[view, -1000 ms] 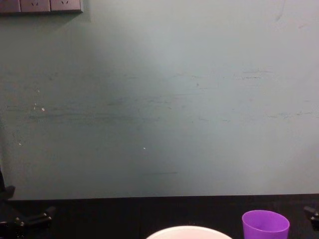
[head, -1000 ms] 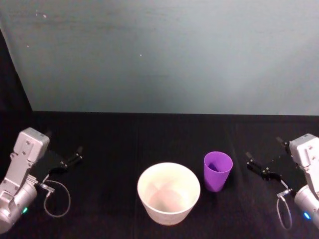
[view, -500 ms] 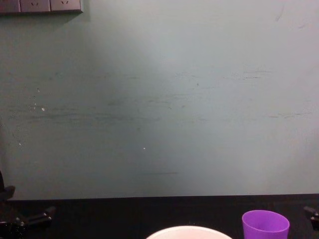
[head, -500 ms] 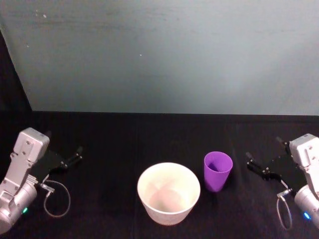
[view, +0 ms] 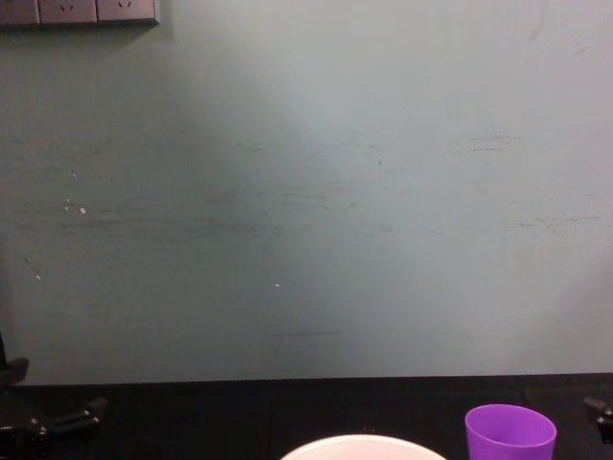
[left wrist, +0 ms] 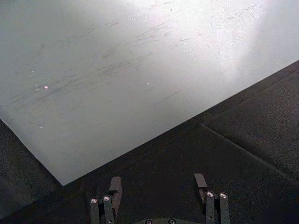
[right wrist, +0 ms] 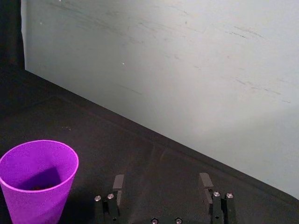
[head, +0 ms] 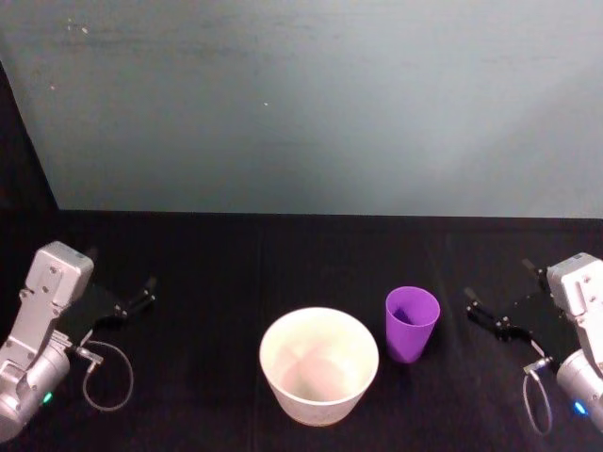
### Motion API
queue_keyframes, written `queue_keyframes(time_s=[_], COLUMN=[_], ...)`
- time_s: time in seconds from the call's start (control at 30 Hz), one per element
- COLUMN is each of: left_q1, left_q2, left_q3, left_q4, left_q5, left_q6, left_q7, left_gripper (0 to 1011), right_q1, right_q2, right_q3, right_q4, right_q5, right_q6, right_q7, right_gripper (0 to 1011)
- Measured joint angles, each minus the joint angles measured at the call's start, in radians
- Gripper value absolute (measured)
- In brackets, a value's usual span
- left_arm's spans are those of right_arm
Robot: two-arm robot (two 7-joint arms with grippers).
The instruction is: Pick up the cup and pour the mung beans from the cup into the bowl.
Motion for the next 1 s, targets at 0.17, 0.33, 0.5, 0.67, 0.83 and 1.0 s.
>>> queue_keyframes(time_s=[0.17,0.33,0.5,0.67,0.83,1.0], left_q1=[0.000,0.000,0.000,0.000,0.000,0.000], left_q2=[0.000,0.000,0.000,0.000,0.000,0.000], left_q3=[0.000,0.000,0.000,0.000,0.000,0.000], left_q4=[0.000,0.000,0.000,0.000,0.000,0.000], left_q5=[0.000,0.000,0.000,0.000,0.000,0.000], left_q6=[0.000,0.000,0.000,0.000,0.000,0.000], left_q7=[0.000,0.000,0.000,0.000,0.000,0.000], left_gripper=[1004,1004,1004,1003,1003,1004], right_q1=[-0.019,-0.068,-0.137,-0.190,-0.216,-0.222], right_q2=[0.008,0.018,0.026,0.028,0.029,0.011], right_q3=[0.015,0.041,0.070,0.083,0.079,0.070], right_q4=[-0.017,-0.048,-0.091,-0.121,-0.137,-0.130], right_q5=[0.002,0.029,0.096,0.146,0.164,0.171], right_q6=[-0.013,-0.044,-0.089,-0.123,-0.143,-0.155], right_q7=[0.005,0.028,0.083,0.146,0.196,0.235], right_gripper=[1002,1002,1003,1002,1002,1002])
